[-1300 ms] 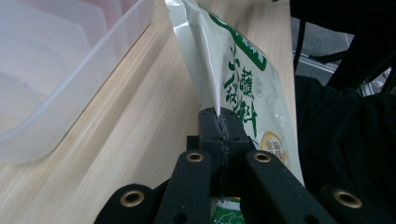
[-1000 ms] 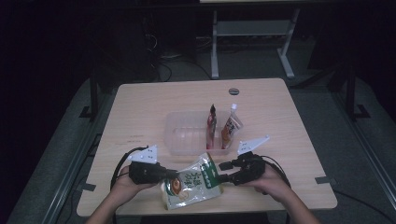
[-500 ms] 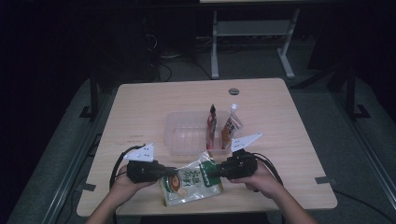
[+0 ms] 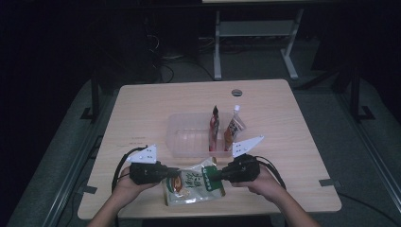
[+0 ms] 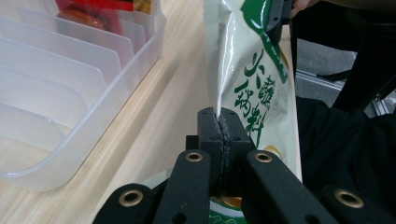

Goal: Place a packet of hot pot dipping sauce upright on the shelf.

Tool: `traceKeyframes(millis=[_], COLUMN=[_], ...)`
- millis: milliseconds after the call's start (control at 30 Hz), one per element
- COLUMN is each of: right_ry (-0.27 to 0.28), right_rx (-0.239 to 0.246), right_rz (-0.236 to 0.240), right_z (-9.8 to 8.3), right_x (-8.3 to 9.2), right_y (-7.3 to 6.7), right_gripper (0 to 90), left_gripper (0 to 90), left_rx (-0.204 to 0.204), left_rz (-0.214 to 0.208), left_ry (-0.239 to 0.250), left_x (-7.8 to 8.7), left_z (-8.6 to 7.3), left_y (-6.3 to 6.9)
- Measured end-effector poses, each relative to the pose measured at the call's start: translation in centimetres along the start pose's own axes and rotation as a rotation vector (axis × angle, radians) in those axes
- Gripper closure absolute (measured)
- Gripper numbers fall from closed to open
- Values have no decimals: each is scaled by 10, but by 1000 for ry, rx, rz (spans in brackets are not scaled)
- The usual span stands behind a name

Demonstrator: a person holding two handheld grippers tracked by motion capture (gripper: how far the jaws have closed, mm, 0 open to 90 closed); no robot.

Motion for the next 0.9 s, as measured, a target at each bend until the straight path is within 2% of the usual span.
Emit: traceKeyframes(millis=[100,200,300,400,500,600,800,900], right_ry=[9,12,20,29,48,81,165,185], right_rx=[-11,-3,-9,-2,-6,-18,-16,1], right_rz=[15,15,27,26,25,40,69,78], right_z=[1,2,3,5,8,13,30,41], right_x=[1,1,2,5,9,13,20,20], right_y=[-1,-2,-3,-4,-4,-6,-13,-18], right_gripper=[900,900,900,900,900,900,900,900], left_gripper=[879,825,722,672,690,727,733,733], left_rx=[-11,-14,1,12,24,36,39,37], left_rz=[13,32,46,95,127,142,128,119], left_ry=[-12,-19,-15,-1,32,49,39,28], left_x=[-2,-4,-5,2,15,22,23,22], left_z=[-1,-2,-1,1,4,4,2,0], left_y=[-1,-3,-4,-8,-12,-12,-10,-9])
Point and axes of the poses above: each handheld gripper's, and its own axes: x roughly backward along the jaws, z roughly out of its top, y roughly to its right, the point moved 6 cm from there along -x, roughly forward along the jaws, and after that the axes turned 12 degrees about y, right-handed, at the moved point
